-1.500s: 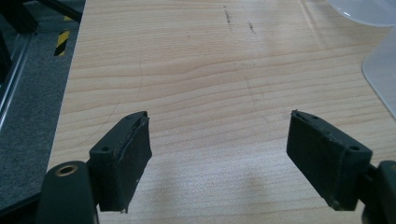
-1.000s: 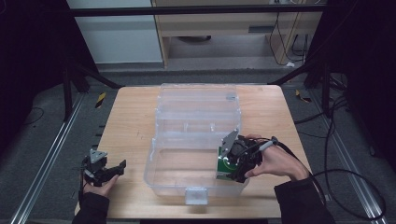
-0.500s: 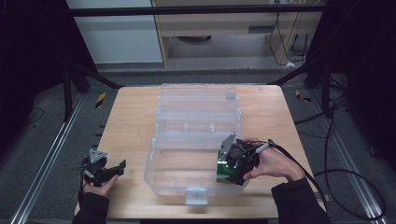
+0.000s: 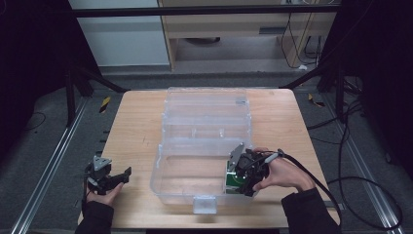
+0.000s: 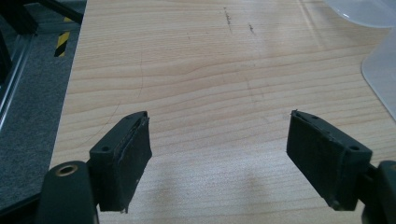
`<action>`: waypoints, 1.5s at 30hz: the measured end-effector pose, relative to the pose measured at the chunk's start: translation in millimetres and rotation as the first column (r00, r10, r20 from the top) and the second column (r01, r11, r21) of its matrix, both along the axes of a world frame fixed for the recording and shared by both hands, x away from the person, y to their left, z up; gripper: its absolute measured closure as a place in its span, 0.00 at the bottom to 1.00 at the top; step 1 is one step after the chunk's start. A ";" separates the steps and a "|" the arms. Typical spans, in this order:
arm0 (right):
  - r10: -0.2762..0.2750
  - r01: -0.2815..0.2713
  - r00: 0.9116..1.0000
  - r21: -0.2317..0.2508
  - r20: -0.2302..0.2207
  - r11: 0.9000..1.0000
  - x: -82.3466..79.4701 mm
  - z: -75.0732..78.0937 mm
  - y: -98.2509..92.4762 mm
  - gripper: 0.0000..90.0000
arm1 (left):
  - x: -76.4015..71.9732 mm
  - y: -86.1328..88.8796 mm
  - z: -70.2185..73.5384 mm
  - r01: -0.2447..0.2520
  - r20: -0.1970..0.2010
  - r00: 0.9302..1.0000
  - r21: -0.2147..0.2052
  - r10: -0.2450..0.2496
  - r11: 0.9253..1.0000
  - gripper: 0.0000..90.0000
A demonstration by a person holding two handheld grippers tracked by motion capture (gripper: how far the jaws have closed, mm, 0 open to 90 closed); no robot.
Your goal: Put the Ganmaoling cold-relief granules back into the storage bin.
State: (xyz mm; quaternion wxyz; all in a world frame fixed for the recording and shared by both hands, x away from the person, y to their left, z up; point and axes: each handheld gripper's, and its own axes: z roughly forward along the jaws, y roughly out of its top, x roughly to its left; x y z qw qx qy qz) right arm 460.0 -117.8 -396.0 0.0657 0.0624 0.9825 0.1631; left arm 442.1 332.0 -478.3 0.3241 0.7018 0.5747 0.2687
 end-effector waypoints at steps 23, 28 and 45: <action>-0.038 0.037 0.999 0.022 0.033 0.999 -3.7 9.1 -7.1 0.15 | 0.0 -0.6 -0.1 0.003 -0.002 1.000 0.002 -0.003 1.000 0.23; -0.087 0.079 0.994 0.121 0.062 0.989 -10.3 23.4 -19.2 0.11 | -0.3 -0.4 0.0 0.003 -0.002 1.000 0.003 -0.003 1.000 0.23; -0.556 0.432 0.828 0.549 0.074 0.716 -37.0 7.9 -116.1 0.07 | -0.1 -2.0 -1.1 0.004 -0.011 1.000 0.009 -0.004 1.000 0.24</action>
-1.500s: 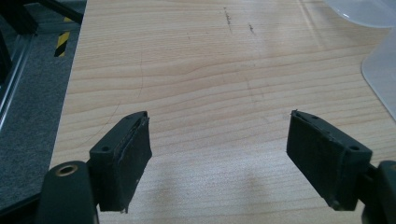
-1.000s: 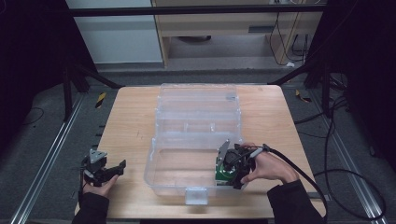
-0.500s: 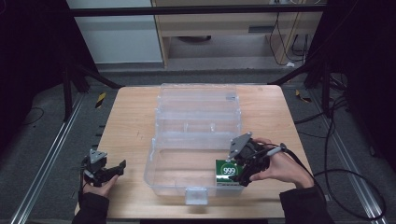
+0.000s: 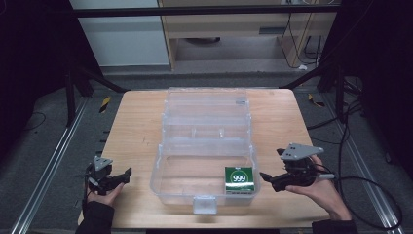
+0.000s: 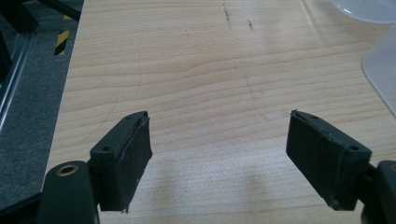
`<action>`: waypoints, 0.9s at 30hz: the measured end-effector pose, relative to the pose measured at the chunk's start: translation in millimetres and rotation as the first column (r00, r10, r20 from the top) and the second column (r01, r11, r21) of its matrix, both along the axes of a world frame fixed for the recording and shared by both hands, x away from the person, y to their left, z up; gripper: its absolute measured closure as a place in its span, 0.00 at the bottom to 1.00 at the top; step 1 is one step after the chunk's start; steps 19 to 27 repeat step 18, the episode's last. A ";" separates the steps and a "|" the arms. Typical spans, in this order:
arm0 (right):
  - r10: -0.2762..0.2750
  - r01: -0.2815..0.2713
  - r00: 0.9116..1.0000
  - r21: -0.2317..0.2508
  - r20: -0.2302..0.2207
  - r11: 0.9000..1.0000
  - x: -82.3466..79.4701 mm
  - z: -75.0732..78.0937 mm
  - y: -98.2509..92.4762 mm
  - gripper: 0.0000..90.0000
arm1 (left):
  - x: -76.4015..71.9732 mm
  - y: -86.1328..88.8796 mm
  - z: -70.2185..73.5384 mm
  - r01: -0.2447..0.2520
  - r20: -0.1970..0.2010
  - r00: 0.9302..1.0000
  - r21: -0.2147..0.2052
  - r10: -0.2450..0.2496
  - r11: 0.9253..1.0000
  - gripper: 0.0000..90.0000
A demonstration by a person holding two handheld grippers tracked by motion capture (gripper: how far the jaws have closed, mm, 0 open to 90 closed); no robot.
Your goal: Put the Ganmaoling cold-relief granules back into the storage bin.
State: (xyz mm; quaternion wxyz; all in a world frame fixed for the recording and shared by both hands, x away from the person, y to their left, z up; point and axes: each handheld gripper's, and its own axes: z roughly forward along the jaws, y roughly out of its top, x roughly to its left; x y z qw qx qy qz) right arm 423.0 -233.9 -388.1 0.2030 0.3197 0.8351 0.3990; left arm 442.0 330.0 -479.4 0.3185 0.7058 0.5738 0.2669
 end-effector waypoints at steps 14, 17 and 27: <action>-0.403 0.399 0.915 0.105 0.012 0.911 14.0 -63.4 -42.0 0.06 | 0.4 -1.4 -1.2 -0.002 -0.003 1.000 0.007 0.002 1.000 0.30; -0.468 0.465 0.884 0.117 0.001 0.878 16.1 -77.5 -51.3 0.05 | 0.7 -1.2 -1.6 -0.010 -0.007 1.000 0.012 0.010 1.000 0.30; -0.484 0.482 0.875 0.114 -0.010 0.869 16.6 -81.5 -53.4 0.05 | 0.8 -0.9 -1.9 -0.011 -0.008 1.000 0.011 0.011 1.000 0.30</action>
